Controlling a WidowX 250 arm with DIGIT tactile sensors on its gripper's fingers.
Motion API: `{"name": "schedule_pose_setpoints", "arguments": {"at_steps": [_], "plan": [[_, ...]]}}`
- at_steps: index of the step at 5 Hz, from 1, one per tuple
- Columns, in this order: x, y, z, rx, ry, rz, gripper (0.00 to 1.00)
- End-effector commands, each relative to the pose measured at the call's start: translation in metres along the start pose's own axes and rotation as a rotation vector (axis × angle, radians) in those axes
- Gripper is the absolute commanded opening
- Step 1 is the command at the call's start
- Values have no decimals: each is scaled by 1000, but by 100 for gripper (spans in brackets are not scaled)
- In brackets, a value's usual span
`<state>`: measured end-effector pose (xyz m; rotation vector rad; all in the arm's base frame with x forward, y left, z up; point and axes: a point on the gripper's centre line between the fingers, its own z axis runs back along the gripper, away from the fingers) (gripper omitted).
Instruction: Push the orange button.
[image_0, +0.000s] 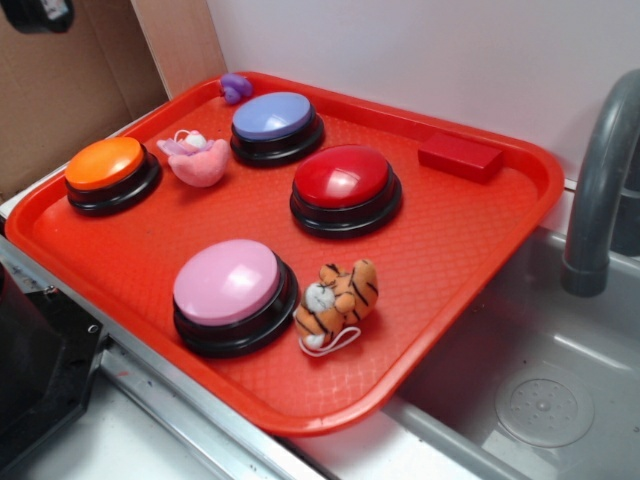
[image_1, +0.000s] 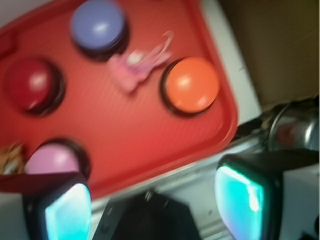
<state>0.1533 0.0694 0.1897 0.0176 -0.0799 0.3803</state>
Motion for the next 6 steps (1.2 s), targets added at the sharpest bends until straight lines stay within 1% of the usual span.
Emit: {"name": "schedule_pose_setpoints", "arguments": {"at_steps": [1,2,3,4,5,6], "plan": [[23,51,-24,120,-174,350,100],[19,64,-39,102,-109,606,100],[28,70,-50,40,-78,710,100],[24,81,-60,27,-98,789,100],[23,87,-64,35,-120,788,100],[23,87,-64,35,-120,788,100]]}}
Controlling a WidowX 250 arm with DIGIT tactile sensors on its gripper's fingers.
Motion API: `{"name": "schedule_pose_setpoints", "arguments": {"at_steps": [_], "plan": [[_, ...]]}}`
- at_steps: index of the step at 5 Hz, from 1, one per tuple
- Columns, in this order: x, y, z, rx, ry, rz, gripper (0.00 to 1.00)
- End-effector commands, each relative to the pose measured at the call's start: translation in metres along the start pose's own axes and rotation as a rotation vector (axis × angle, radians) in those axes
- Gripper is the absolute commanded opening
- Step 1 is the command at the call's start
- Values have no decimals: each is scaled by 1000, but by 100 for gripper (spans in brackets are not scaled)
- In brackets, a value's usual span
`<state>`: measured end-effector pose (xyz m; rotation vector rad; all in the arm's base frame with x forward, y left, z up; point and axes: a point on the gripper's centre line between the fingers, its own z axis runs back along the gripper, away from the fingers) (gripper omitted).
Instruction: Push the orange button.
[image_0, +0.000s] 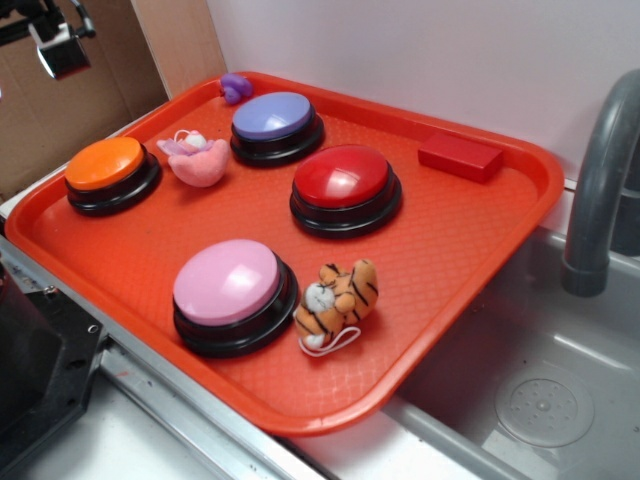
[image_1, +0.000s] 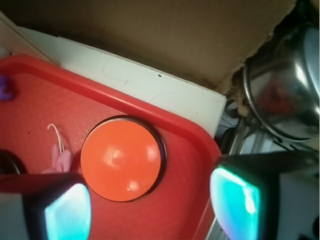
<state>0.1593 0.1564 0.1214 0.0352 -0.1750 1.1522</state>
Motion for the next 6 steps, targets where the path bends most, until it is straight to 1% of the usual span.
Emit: {"name": "schedule_pose_setpoints", "arguments": {"at_steps": [1,2,3,4,5,6], "plan": [[0,12,8,-5,-25,17,100],[0,12,8,-5,-25,17,100],[-2,-1,-2,-40,-89,9,100],[0,-16,-16,-42,-121,2,100],[6,-30,-38,-33,-107,-10,100],[9,-35,-51,1,-52,-18,100]]}}
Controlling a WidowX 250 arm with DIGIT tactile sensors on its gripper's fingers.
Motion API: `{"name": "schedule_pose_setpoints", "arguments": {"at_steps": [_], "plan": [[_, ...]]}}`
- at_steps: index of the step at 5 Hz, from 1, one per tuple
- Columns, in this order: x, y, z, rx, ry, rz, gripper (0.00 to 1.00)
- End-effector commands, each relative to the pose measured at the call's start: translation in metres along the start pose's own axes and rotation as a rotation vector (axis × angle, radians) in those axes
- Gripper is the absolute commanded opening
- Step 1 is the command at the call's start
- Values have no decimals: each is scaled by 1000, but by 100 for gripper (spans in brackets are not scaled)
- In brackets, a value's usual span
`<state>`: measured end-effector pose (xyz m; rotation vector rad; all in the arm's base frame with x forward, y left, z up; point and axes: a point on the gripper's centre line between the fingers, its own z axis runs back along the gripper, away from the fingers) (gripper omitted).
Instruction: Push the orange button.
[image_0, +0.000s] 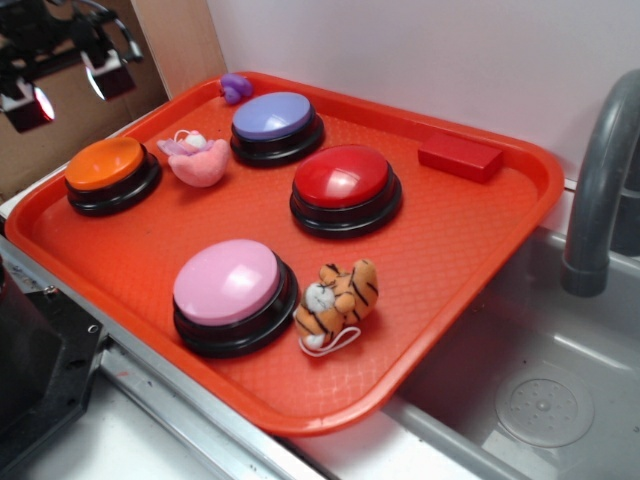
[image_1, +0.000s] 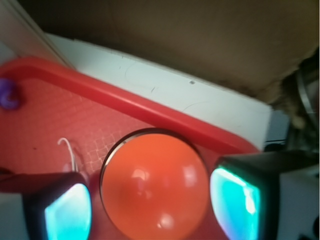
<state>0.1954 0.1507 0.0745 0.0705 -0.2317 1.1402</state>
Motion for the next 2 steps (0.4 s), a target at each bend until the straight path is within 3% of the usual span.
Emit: {"name": "schedule_pose_setpoints", "arguments": {"at_steps": [1,2], "plan": [[4,6,-4,15,81,60,100],[-2,11,-5,15,148,119,100]]}}
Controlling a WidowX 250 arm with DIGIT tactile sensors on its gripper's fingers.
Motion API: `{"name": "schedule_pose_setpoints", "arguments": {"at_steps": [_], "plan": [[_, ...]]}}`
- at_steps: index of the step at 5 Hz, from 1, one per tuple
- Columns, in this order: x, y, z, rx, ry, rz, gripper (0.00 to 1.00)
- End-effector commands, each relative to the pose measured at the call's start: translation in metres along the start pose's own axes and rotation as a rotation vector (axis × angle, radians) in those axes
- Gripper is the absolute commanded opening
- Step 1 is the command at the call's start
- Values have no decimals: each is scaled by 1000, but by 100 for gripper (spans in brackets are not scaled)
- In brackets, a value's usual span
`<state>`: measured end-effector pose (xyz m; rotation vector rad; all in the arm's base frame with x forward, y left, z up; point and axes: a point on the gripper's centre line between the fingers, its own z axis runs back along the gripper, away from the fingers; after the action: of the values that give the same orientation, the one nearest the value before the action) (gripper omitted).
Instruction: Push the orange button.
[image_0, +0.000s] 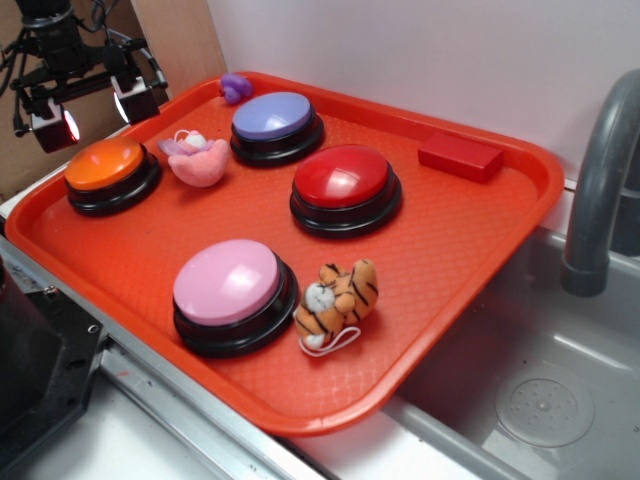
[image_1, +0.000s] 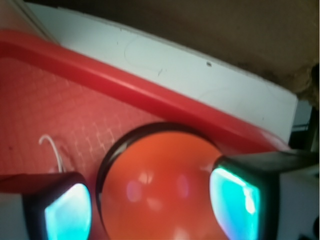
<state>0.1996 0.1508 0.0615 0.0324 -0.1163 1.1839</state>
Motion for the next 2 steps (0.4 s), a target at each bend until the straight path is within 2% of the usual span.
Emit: {"name": "schedule_pose_setpoints", "arguments": {"at_steps": [1,2], "plan": [[-8,14,5,79,43,123,100],[-10,23,-12,116,13,114,100]]}}
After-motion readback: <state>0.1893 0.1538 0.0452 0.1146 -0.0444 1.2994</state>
